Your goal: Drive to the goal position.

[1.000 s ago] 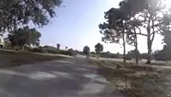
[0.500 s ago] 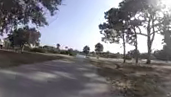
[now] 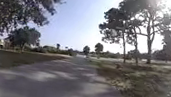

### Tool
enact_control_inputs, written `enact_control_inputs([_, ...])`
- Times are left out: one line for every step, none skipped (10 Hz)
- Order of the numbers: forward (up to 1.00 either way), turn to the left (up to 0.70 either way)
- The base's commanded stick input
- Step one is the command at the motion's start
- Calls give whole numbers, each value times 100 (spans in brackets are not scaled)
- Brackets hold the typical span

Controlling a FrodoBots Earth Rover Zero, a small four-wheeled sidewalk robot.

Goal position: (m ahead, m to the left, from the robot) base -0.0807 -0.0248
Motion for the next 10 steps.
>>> enact_control_inputs([10, -1])
enact_control_inputs([10, -1])
enact_control_inputs([10, -1])
enact_control_inputs([10, -1])
enact_control_inputs([11, -1])
enact_control_inputs([11, -1])
enact_control_inputs([11, -1])
enact_control_inputs([11, -1])
enact_control_inputs([11, -1])
enact_control_inputs([11, -1])
